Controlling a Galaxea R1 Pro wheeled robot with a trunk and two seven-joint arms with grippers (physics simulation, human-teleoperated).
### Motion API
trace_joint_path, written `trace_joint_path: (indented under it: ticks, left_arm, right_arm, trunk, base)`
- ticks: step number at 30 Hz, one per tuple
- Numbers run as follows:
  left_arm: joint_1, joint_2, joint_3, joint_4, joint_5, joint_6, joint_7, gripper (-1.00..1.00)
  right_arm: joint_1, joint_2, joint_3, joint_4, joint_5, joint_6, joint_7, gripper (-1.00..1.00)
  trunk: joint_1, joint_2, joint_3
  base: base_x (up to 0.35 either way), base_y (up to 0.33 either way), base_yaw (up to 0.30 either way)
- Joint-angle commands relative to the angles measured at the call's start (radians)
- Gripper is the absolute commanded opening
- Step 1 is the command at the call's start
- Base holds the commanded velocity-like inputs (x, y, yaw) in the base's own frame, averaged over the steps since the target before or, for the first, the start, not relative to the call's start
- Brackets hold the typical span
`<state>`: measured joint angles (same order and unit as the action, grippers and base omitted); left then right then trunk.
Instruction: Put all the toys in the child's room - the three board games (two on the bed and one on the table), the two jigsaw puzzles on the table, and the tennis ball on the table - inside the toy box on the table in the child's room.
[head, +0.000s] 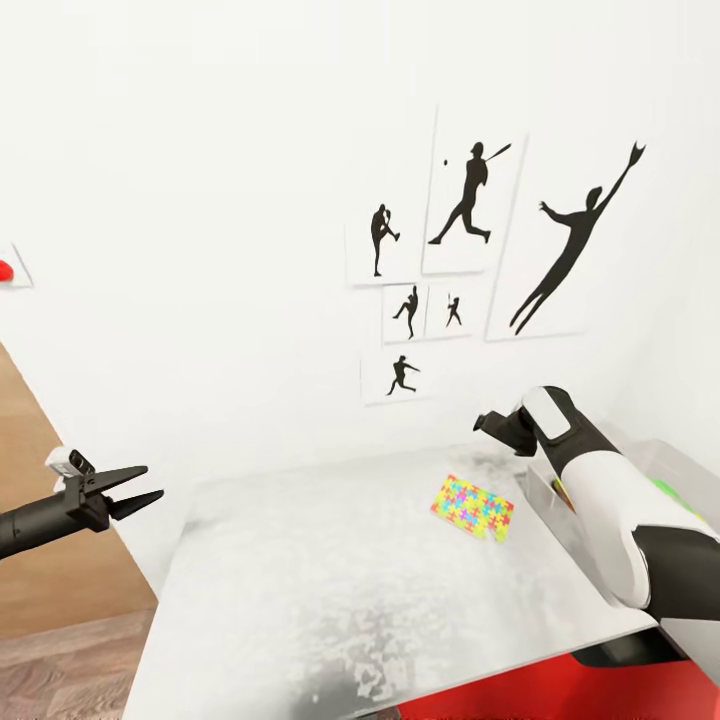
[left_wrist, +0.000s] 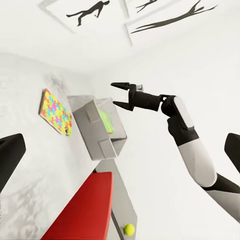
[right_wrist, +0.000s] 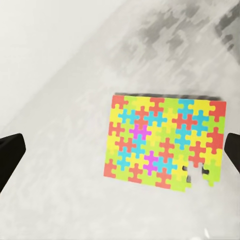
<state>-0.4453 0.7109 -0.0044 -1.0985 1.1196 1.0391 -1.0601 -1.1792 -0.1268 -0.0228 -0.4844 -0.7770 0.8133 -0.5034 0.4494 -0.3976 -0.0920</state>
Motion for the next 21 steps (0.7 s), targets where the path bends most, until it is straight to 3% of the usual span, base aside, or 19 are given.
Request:
trace_joint_path:
  ticks: [1,21]
  left_arm:
    - [-0.001,0.001,0.000,0.001,0.000,0.004,-0.003,1.00]
    - [-0.001,0.001,-0.002,0.026,-0.001,0.004,-0.003,1.00]
  right_arm:
    - [-0.001,0.000,-0.002,-0.001,-0.009,0.001,-0.009,1.00]
    - [-0.005,0.006,-0.003,0.000,-0.007,-0.006,-0.009,1.00]
  trunk:
    - [0.001,-0.002,-0.004]
    - [0.001,-0.002,-0.037]
  base:
    - [0.000,0.000,0.000]
    - [0.000,0.000,0.000]
